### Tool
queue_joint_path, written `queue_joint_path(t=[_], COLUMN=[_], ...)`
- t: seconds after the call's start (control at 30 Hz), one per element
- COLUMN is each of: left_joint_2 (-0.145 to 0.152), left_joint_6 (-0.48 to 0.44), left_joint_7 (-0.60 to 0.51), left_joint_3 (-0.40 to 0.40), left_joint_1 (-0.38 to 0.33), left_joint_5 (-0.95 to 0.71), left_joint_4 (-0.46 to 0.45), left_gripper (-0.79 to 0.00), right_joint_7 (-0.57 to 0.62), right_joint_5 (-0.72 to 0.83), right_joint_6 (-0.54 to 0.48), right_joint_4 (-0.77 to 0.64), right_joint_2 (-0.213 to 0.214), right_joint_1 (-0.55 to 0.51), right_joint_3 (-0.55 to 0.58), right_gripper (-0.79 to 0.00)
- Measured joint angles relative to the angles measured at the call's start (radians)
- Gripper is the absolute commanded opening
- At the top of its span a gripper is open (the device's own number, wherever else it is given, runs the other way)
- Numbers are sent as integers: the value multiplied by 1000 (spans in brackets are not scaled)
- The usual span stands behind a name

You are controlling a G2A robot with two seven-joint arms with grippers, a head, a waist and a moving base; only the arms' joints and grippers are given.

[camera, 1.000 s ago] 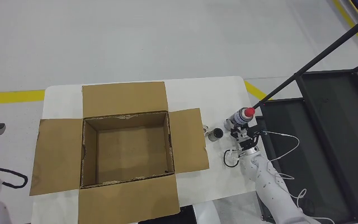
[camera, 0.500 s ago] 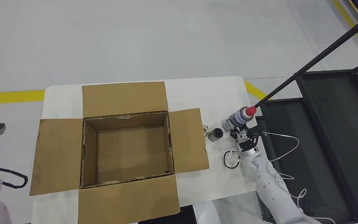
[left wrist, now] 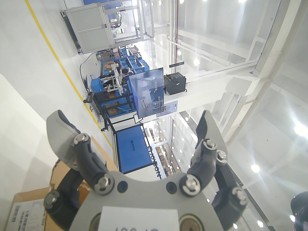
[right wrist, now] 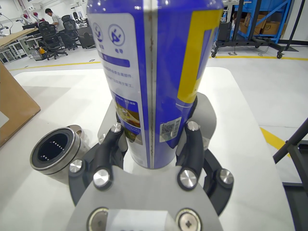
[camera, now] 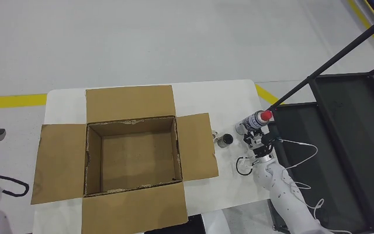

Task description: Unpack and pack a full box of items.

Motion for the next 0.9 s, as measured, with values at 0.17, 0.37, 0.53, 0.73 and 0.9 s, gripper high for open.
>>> queue_joint_path(t=[0.17,0.37,0.53,0.73,0.9], left_joint_2=[0,0,0,0,0], left_joint_6=[0,0,0,0,0], left_joint_7=[0,0,0,0,0], left_joint_3=[0,0,0,0,0], left_joint_1=[0,0,0,0,0], left_joint_5=[0,0,0,0,0], left_joint_4=[0,0,0,0,0], left_gripper=[0,0,0,0,0], right_joint_7=[5,25,64,157,252], right_joint_5=[-4,-22,-23,-68,-83], right_joint_6=[-5,-10,-5,12,18], right_joint_4=[-80,-245,-427,-677,-871], right_joint_2=[10,23,32,41,44], right_joint_1=[-32,-101,-179,-285,-360], right_joint_3=[27,63,98,131,135], right_gripper=[-785,-785,-785,-785,-785])
